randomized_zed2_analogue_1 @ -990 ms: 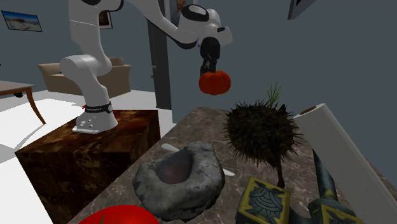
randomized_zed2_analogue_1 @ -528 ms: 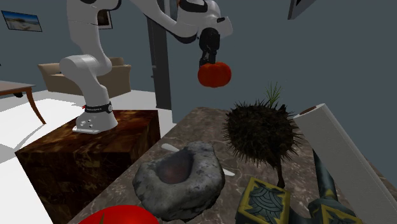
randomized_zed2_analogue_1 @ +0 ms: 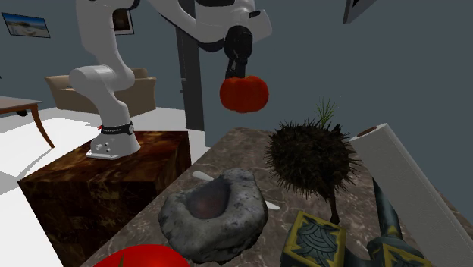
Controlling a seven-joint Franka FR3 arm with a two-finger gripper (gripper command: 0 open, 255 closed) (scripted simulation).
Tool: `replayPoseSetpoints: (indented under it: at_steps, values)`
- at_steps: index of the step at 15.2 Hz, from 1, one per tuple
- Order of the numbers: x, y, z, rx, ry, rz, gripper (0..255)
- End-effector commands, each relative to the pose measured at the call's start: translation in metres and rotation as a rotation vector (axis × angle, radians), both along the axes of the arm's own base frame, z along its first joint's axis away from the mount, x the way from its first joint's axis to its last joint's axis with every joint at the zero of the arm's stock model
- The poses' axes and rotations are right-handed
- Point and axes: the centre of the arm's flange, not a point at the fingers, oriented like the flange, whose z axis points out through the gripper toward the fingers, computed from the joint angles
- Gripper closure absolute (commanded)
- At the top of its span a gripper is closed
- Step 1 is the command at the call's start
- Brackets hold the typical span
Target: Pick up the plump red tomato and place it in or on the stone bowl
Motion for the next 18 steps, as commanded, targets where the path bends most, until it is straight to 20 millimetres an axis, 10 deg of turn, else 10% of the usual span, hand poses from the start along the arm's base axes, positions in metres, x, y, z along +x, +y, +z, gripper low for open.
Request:
replayPoseSetpoints:
  at_steps: [1,10,18]
  values:
    - [-0.009,-0.023,0.003,0.0,0.0,0.002,255]
    - [-0.049,-0.136,0.01,0.0,0.0,0.002,255]
    - [-0.049,-0.136,-0.032,0.0,0.0,0.002,255]
